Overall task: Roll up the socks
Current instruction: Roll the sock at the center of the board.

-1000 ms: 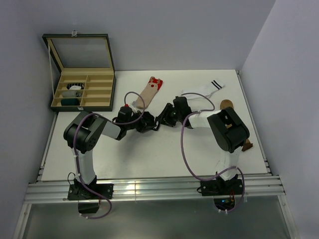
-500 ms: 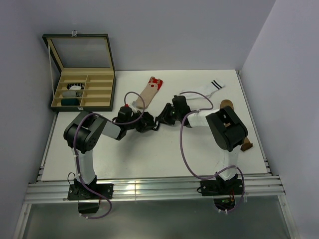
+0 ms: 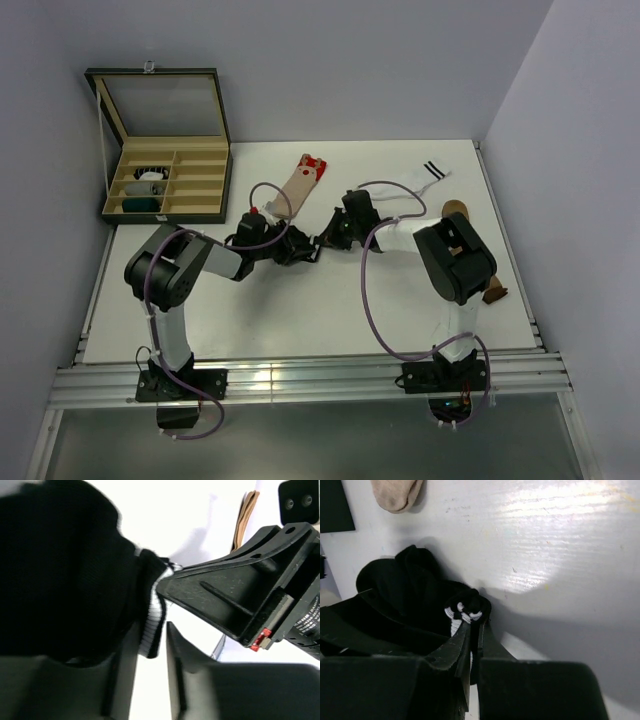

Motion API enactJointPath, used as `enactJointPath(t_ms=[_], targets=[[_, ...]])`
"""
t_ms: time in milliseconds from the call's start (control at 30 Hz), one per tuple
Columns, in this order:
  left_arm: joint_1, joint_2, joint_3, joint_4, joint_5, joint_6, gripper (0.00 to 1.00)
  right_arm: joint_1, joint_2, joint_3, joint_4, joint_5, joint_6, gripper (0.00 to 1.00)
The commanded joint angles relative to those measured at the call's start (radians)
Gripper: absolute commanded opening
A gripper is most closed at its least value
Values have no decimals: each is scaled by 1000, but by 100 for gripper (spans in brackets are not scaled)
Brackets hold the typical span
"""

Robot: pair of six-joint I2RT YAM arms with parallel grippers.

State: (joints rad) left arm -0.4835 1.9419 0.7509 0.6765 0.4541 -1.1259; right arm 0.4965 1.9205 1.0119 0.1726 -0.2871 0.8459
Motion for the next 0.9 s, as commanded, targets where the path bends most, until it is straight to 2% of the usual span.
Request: enactJointPath(t_ms=[0, 133, 267, 400, 433, 533, 667, 867], targets=[[-21, -30, -13, -213, -107, 104, 38, 10, -47, 27, -165, 121, -60, 0], [-35, -107, 18, -334, -199, 184, 49, 10, -71, 36, -261, 195, -56, 0], [-64, -205, 53, -429, -334, 268, 53, 11, -84, 59, -343, 233, -28, 0], [-148, -262, 88, -477, -507, 447, 64, 14, -86, 85, -415, 236, 8, 0], [-171, -268, 94, -480, -584, 481, 65, 16, -86, 93, -427, 238, 13, 0], [-266, -287, 97, -434, -681, 609, 66, 17, -78, 117, -462, 232, 33, 0], [-380, -276, 94, -355, -742, 736, 67, 17, -58, 149, -495, 220, 45, 0], [-437, -218, 126, -312, -796, 830, 66, 19, -49, 166, -512, 207, 44, 0]])
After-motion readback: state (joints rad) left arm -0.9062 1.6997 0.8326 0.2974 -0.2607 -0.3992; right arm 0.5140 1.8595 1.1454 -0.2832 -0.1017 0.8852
